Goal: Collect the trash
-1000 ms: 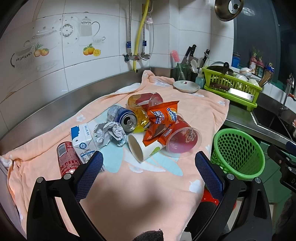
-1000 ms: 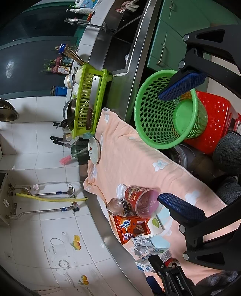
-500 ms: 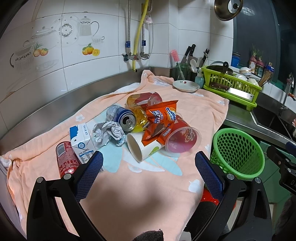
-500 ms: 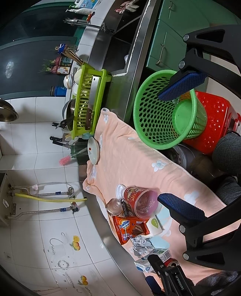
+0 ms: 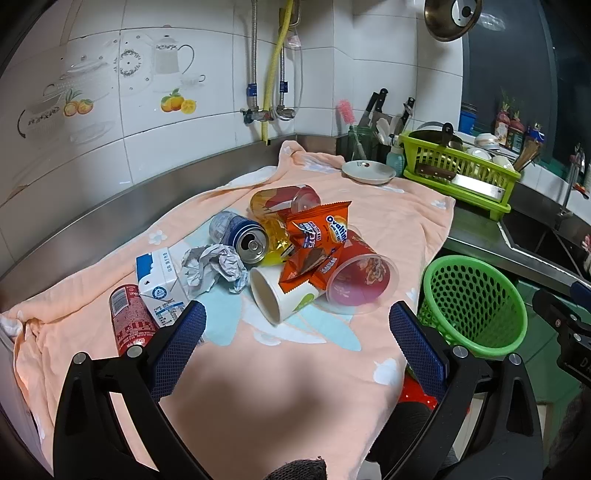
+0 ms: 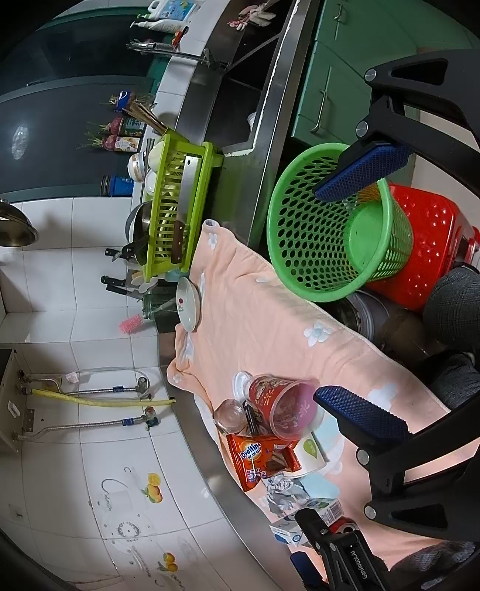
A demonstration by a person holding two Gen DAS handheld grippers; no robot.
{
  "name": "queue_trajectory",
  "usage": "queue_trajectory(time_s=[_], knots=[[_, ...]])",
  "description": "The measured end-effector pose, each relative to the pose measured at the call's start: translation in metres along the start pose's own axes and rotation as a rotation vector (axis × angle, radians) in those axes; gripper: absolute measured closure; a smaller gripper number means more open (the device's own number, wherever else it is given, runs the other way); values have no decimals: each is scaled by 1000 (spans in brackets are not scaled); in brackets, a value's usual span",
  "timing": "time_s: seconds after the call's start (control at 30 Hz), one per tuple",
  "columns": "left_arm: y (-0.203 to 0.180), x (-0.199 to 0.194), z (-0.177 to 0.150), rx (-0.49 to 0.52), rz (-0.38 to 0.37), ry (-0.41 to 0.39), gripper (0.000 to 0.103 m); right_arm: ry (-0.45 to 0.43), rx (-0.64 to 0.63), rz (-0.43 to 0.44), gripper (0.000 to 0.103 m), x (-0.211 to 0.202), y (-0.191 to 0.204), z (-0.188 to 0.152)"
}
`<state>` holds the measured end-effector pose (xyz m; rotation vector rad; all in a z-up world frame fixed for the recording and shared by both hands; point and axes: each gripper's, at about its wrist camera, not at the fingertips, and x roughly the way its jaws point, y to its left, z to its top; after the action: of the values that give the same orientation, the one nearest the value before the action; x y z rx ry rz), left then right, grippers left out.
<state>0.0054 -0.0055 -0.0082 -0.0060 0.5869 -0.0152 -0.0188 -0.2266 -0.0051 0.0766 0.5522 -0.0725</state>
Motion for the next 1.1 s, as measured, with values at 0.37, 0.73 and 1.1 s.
queue_trajectory(time_s=[0.37, 0.73, 1.1], knots=[[-2, 0, 1, 6, -1, -1, 5, 4, -1, -1, 6, 1, 0, 1], [-4, 3, 3, 17, -4, 0, 5, 5, -4, -1, 6, 3, 0, 0], [-5, 4, 3, 23, -3, 0, 5, 13, -5, 1, 6, 9, 2, -1]])
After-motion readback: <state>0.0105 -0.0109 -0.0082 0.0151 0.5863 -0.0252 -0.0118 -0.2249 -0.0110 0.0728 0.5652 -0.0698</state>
